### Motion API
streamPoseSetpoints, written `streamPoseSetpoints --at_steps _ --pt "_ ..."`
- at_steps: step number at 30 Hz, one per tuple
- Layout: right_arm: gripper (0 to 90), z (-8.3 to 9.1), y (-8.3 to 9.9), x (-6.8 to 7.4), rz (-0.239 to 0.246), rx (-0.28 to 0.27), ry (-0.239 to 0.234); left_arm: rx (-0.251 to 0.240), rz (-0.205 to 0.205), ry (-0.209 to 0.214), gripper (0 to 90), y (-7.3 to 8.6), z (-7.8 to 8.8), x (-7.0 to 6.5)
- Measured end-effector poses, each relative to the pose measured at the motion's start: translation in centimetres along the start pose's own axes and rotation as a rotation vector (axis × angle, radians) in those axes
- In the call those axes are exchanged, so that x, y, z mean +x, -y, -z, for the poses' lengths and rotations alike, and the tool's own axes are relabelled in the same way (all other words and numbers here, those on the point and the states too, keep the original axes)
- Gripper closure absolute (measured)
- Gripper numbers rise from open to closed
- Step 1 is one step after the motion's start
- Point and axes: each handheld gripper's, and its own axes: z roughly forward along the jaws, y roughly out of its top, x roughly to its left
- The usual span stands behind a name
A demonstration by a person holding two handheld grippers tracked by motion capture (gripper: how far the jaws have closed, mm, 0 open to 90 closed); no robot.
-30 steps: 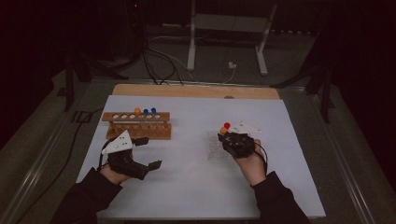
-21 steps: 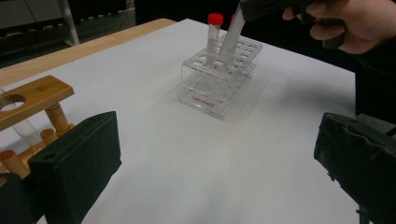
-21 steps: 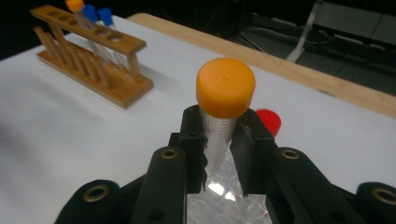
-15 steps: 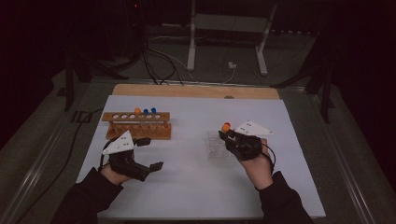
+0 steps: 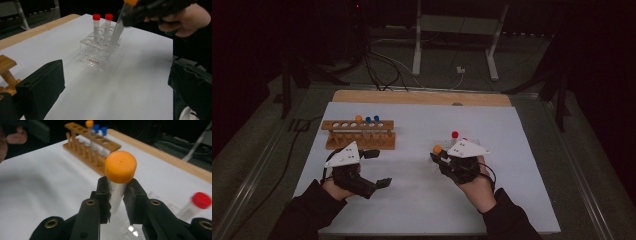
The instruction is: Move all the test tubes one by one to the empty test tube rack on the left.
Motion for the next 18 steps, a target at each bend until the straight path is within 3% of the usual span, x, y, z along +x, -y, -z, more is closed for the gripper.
streamPoseSetpoints --at_steps 13,18 --pt "74.7 -2.1 1.2 2.6 0.054 0.069 -0.102 -0.018 -0.001 0.046 3.7 -0.9 -0.9 -1.3" --pt "74.7 -2.6 1.5 3.4 0.068 0.084 -0.134 -0.004 -0.009 0.057 9.2 -0.7 -1.7 -1.8"
